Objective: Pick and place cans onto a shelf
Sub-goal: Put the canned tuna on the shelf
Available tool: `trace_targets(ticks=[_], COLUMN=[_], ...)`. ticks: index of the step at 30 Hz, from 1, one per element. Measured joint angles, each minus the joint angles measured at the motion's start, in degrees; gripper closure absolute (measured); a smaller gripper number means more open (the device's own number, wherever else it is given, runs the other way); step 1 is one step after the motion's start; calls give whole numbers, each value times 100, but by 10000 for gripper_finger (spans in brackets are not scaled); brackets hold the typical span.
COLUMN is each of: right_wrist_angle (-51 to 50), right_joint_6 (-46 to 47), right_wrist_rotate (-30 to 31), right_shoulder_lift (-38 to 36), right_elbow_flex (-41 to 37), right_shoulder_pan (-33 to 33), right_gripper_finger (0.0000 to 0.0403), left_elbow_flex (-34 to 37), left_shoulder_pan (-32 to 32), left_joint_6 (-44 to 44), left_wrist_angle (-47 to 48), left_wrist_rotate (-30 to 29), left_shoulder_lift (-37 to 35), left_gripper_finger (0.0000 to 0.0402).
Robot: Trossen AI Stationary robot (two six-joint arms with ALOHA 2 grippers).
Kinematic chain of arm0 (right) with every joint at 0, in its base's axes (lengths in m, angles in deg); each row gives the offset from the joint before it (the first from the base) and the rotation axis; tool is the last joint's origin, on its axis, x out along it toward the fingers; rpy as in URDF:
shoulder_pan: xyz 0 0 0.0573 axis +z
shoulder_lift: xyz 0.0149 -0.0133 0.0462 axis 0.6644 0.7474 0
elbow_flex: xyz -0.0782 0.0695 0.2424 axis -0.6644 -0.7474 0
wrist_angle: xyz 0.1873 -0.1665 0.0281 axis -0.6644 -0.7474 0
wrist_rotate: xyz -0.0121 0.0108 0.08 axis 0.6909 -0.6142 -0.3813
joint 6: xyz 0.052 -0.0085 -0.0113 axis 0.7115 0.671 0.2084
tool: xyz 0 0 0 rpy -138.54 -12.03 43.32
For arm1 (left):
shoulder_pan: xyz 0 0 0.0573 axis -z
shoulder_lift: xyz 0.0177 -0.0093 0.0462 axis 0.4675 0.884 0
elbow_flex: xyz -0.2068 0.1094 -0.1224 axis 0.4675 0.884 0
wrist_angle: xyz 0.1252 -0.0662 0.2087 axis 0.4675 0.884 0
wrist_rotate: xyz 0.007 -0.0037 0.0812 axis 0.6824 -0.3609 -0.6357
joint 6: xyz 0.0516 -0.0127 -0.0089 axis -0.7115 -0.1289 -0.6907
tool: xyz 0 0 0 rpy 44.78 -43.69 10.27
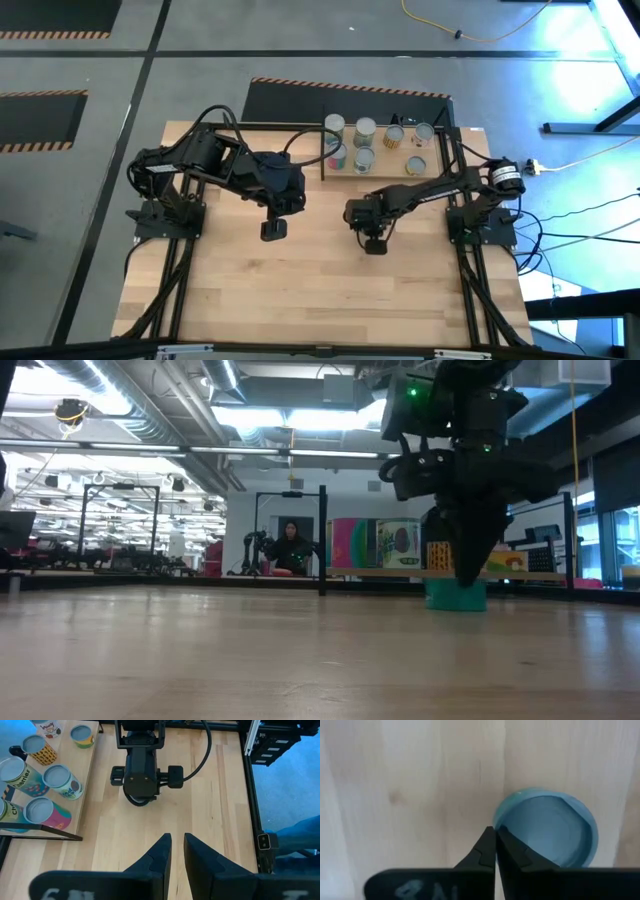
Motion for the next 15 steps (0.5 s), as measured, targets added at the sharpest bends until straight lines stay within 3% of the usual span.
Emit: trace_targets(ticks=[5,15], right_wrist_angle=[-593,-1895], right_joint_6=[-38,-34], right_wrist_rotate=[14,597], right_shoulder_lift=[20,-57], right_elbow_flex=[256,1120], right_shoulder_pan=[0,0], right_gripper_finger=[400,402], left_elbow_flex=[0,0], left_shoulder_pan=[0,0], left_joint_6=[0,-18], left_wrist_angle=[0,4], left_wrist_rotate=[0,0], left_shoulder_lift=[2,2], left_gripper_finger=[356,356])
